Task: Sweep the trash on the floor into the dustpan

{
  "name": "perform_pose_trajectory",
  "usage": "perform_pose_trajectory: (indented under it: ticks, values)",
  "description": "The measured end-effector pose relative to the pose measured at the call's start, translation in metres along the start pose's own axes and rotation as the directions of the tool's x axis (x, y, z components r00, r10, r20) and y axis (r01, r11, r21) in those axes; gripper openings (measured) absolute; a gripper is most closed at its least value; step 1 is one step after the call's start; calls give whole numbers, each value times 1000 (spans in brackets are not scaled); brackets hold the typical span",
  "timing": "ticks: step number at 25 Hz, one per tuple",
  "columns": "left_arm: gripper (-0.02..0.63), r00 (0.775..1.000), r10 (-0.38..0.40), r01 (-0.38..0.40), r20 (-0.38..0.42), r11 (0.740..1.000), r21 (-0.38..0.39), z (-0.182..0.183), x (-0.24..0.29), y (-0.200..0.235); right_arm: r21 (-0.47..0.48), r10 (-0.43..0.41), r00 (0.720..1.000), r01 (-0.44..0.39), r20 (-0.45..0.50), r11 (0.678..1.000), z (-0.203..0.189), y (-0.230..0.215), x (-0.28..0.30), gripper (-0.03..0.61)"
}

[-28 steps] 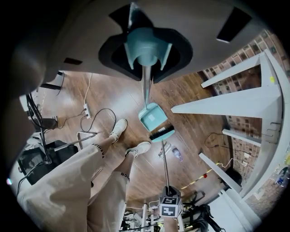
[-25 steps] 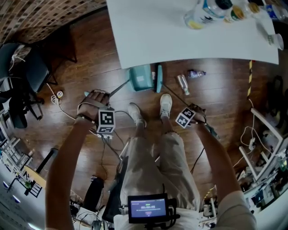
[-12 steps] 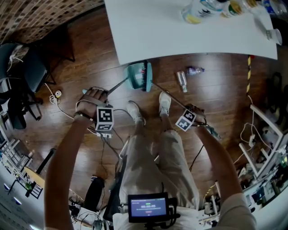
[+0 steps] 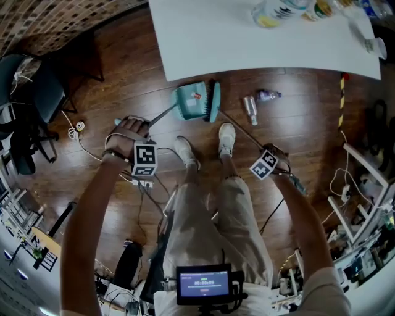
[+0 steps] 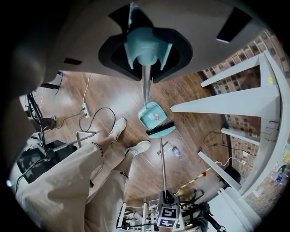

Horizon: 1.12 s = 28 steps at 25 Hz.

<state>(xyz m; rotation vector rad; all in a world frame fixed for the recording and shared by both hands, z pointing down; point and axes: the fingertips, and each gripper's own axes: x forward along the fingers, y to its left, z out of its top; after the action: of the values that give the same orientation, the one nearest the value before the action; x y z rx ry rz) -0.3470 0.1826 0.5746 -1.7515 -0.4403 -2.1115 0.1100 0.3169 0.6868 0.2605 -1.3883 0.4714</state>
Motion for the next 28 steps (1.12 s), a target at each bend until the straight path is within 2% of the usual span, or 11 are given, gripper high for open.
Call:
perform_pose_trajectory:
  ticks: [4,7,9,11,15,20,24,26,28]
  values:
    - [80,1000,16,-16,11,1000,0,3,3,4,93,-4,1000,5,-17,996,-16,-16,0,106]
    - [80,1000,19,-20,25,1000,17,0,1,-5,183,53,999,-51,-7,982,-32,-7,1,106]
    - [80,999,25,-25,24,999,21,-5,1,-11,207,74,997,-74,8,976,-43,-6,-1,106]
    - [80,999,26,-26,31,1000,10,-5,2,-15,222,60,998,-62,17,973,-53,-15,-11,106]
    - [78,996,23,-23,91,1000,-1,20,-6,-22,294,50,999,-52,13,954,-87,-20,-27,106]
    - [80,989,44,-52,143,997,49,57,-22,-26,431,18,999,-33,38,902,-129,-19,-48,107]
    - [80,987,48,-56,155,997,44,69,-27,-31,514,2,999,-24,44,857,-166,-12,-59,107]
    - [80,986,52,-58,160,998,30,77,-28,-27,567,-3,999,-23,45,823,-185,-13,-58,106]
    - [80,985,58,-61,165,998,18,84,-30,-23,632,6,1000,-21,26,775,-209,-12,-55,106]
